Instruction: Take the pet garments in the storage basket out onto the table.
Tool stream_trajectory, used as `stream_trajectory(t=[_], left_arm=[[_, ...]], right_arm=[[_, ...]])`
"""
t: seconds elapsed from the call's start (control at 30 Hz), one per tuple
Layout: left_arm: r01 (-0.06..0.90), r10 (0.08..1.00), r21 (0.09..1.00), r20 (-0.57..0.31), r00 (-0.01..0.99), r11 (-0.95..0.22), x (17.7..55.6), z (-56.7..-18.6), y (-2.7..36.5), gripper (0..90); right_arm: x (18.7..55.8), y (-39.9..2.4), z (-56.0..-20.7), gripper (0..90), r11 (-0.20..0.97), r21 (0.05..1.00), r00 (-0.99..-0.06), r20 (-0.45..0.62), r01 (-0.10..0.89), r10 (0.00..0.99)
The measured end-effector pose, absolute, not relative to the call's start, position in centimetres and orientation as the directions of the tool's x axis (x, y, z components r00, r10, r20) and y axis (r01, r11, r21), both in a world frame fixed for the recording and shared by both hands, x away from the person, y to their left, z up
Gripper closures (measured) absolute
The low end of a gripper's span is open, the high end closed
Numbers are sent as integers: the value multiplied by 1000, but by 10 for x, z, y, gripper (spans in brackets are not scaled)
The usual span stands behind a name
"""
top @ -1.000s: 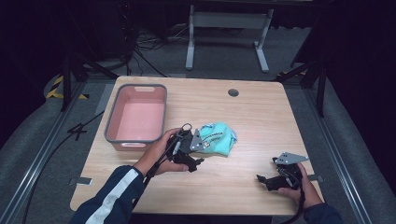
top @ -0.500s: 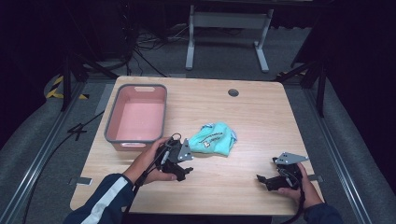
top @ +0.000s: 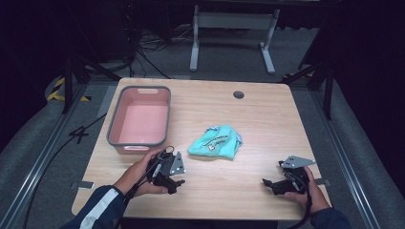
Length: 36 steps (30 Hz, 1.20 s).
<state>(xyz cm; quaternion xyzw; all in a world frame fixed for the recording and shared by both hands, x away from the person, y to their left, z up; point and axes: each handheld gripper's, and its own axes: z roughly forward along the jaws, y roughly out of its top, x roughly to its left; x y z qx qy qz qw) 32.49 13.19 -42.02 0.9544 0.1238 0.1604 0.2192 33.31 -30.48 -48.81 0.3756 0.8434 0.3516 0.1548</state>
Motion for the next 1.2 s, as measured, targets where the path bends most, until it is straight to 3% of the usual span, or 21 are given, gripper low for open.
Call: stream_trajectory(t=[0.73,0.93,1.0,1.2], left_arm=[[367,497,526,126,859,-767,316,-458,230,216],[434,567,575,63,822,-694,312,-468,262,169],[485,601,610,-19,799,-627,313,-474,276,156],[450,607,689,-18,794,-568,308,-483,288,140]], right_arm=[[331,-306,-488,6,468,710,-667,3,526,745],[331,-306,-488,6,468,710,-668,3,526,744],[331,-306,-488,6,469,710,-668,3,525,744],[331,-306,-488,6,469,709,-668,5,527,744]])
